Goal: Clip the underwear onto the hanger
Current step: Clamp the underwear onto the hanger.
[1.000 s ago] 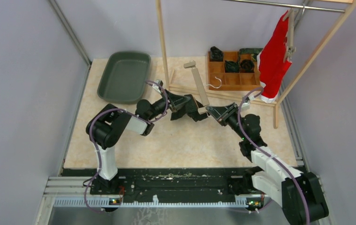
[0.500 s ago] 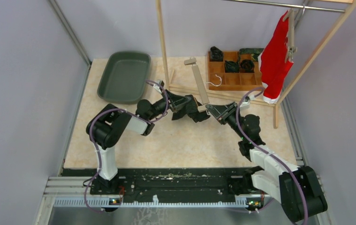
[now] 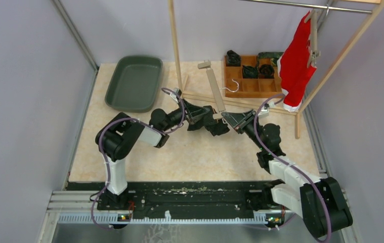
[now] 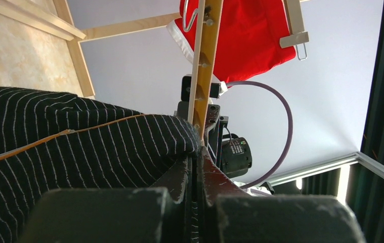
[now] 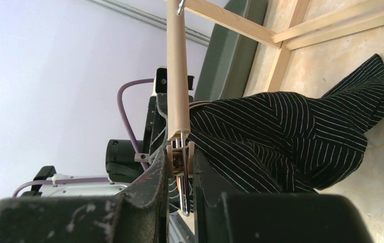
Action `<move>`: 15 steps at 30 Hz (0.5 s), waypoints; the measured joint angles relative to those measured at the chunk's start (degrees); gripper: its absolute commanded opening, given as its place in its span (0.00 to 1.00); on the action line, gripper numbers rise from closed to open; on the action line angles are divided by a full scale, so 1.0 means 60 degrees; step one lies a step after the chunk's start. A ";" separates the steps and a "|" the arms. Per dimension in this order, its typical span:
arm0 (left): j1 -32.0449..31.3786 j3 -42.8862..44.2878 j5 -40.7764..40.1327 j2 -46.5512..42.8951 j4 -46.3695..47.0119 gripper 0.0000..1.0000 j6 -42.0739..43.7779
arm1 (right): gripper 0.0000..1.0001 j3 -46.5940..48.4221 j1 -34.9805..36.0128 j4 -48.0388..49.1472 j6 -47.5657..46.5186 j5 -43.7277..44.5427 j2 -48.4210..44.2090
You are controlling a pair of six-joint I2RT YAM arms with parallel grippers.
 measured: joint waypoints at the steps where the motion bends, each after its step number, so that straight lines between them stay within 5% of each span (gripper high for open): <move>1: -0.0029 0.0007 0.0000 0.0015 -0.0004 0.00 -0.0015 | 0.00 0.0000 0.0000 0.0011 0.0000 -0.0007 0.0011; 15: -0.0240 0.0368 -0.0004 0.0120 0.0000 0.00 -0.0051 | 0.00 0.0000 0.0000 0.0229 0.0113 -0.0033 0.0182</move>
